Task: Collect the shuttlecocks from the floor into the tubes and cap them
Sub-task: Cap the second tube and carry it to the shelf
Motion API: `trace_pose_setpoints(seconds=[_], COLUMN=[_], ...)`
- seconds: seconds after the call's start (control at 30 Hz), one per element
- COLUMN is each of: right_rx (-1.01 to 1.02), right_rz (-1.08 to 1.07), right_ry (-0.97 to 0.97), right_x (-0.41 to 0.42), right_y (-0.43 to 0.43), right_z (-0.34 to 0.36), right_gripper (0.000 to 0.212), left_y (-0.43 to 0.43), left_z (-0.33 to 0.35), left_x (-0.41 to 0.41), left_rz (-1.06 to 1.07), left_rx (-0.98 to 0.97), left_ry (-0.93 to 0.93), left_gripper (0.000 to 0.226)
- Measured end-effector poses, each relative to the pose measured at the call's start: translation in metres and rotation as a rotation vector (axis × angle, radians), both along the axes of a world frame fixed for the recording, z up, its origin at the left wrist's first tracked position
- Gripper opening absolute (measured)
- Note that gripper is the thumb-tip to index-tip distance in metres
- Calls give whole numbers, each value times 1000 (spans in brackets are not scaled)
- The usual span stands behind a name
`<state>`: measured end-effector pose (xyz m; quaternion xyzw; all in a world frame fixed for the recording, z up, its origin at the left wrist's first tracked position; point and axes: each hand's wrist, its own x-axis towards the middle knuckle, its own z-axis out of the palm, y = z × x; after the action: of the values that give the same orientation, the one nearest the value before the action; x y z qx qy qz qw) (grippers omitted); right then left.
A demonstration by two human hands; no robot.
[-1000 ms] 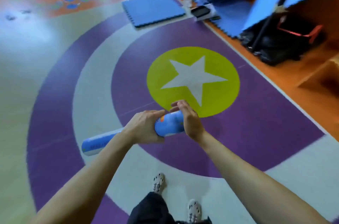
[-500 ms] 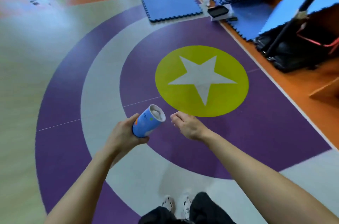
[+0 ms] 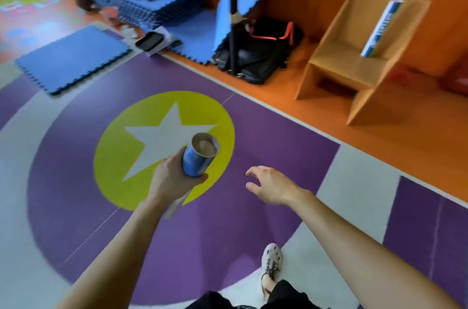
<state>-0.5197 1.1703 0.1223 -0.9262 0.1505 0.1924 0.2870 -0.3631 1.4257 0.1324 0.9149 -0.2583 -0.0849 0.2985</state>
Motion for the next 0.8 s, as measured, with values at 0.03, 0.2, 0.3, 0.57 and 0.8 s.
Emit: trace_pose_setpoints(seconds=[0.03,0.2,0.3,0.57,0.8], right_rx=[0,-13,12,4,8], right_rz=[-30,-167,-250,-475,-672], right_ry=[6,11,5,9,-43], right_x=[2,31,57,169,223], right_y=[-32,-170,-236,-403,-543], right_z=[2,8,3,-13,-3], right_gripper=[49,47,47,49,48], left_y=[-39,-206,-289,-520,-707], left_z=[1,1,3,0,23], left_x=[12,76,112,251,321], left_rz=[-31,-110,-185,-308,-508], left_rx=[-14,-92,-138,-141,-155], left_ry=[-20,-45,-62,86,89], left_gripper=[69,67,69,77,81])
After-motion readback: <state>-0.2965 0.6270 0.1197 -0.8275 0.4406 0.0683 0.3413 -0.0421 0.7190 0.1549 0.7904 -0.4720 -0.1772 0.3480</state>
